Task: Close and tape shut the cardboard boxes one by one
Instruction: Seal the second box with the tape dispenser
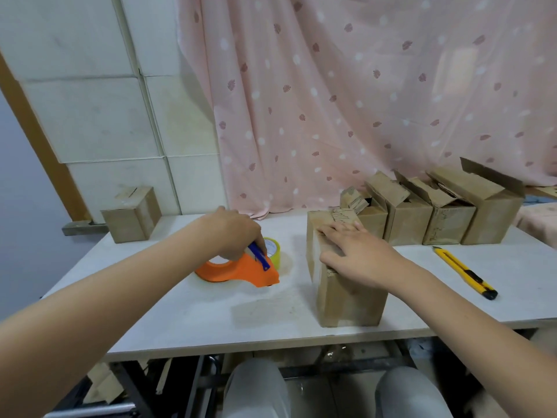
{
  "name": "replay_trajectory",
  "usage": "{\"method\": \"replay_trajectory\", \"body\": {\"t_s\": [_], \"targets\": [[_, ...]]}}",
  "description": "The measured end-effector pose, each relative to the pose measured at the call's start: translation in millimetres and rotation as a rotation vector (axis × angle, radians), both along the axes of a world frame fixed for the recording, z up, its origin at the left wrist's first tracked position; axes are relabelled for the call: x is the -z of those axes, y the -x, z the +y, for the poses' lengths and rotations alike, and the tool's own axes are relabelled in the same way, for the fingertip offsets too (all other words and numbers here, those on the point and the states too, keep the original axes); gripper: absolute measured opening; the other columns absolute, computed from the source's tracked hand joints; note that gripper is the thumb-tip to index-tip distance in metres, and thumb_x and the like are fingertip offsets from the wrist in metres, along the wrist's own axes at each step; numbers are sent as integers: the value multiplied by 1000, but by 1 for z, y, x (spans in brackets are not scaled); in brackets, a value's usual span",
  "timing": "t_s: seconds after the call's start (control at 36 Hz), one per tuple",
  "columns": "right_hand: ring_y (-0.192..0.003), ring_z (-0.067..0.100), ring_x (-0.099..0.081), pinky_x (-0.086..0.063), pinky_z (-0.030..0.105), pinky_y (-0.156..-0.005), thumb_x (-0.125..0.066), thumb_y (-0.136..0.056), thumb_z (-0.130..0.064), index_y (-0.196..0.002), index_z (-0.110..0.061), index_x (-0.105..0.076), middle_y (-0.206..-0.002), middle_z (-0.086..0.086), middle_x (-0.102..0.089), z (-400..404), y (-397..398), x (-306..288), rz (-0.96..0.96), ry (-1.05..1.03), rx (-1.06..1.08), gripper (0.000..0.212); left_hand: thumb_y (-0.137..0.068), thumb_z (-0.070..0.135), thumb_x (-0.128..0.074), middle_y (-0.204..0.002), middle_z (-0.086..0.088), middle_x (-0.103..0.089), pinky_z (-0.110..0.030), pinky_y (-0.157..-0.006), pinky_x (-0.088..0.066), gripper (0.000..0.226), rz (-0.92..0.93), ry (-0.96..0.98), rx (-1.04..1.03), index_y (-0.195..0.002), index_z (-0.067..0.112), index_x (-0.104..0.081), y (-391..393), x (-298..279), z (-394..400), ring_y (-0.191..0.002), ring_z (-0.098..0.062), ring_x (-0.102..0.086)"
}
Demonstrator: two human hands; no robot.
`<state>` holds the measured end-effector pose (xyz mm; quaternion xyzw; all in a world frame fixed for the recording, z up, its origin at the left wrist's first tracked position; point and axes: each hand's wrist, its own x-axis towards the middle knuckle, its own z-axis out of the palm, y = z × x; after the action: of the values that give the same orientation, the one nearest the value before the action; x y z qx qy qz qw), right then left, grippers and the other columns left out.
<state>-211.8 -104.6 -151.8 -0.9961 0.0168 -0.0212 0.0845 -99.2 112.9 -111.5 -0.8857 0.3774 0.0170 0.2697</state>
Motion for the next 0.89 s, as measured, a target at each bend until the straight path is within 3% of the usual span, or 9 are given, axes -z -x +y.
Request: {"method": "replay_trajectory", "body": {"t_s": [0.08, 0.19, 0.36, 0.47, 0.53, 0.61, 0.69, 0.78, 0.89], "targets": [[-140, 26, -30, -25, 37, -115, -36, -95, -51, -152, -28, -32, -152, -3, -37, -2, -1, 2, 1, 0, -4, 61, -89, 6, -46, -89, 13, -50, -36, -92, -48, 63, 30, -69, -49, -131, 53, -54, 1, -7, -17, -97, -22, -57], [-139, 26, -29, -26, 35, -111, -37, -97, -48, -151, -27, -32, -151, -3, -38, -1, 0, 1, 4, -1, -7, 58, -91, 7, -47, -100, 12, -55, -32, -81, -45, 58, 32, -160, -85, -126, 52, -58, 3, -3, -19, -87, -20, -55], [-142, 22, -29, -15, 35, -120, -35, -98, -45, -153, -25, -32, -154, -1, -36, -2, -2, 2, 0, -14, -27, 58, -82, -1, -36, -82, 11, -51, -23, -58, -38, 80, 259, 43, -152, -131, 61, -49, -12, -27, 15, -67, -13, -47], [-147, 22, -24, -10, 37, -123, -30, -96, -51, -155, -26, -30, -159, 0, -31, -4, -2, 3, -2, -25, -34, 63, -80, 7, -53, -98, 5, -45, -32, -71, -51, 79, 247, 188, -251, -134, 64, -42, -29, -25, 55, -80, -20, -60], [-149, 21, -23, -6, 38, -125, -32, -99, -47, -156, -25, -28, -162, 3, -28, -4, -3, 4, -3, -22, -35, 61, -81, 15, -65, -94, 4, -48, -37, -75, -54, 71, 269, 320, -328, -135, 57, -46, -38, -17, 73, -83, -24, -63], [-151, 22, -18, 0, 36, -125, -28, -104, -37, -157, -24, -27, -164, 5, -24, -2, 0, 0, 8, -47, -24, 55, -85, 35, -73, -74, 2, -56, -29, -54, -50, 46, 300, 510, -430, -129, 38, -60, -44, 3, 90, -65, -18, -58], [-151, 23, -17, 0, 32, -121, -24, -106, -23, -157, -22, -27, -164, 5, -24, -2, 1, -5, 20, -97, -23, 51, -85, 49, -71, -78, -6, -61, -24, -48, -51, 36, 290, 618, -570, -110, 23, -69, -46, 24, 98, -67, -22, -61], [-151, 21, -18, 2, 32, -122, -25, -105, -17, -158, -20, -27, -164, 6, -24, -3, -1, -4, 9, -95, -34, 53, -88, 47, -70, -81, -12, -62, -28, -53, -57, 45, 294, 681, -718, -92, 3, -63, -51, 45, 100, -68, -27, -66], [-149, 21, -23, 2, 33, -121, -28, -104, -16, -156, -19, -31, -160, 8, -32, -3, 0, -2, 0, -107, -29, 52, -91, 37, -61, -75, -9, -64, -27, -58, -49, 30, 234, 609, -795, -84, 8, -54, -49, 71, 99, -62, -22, -60]]}}
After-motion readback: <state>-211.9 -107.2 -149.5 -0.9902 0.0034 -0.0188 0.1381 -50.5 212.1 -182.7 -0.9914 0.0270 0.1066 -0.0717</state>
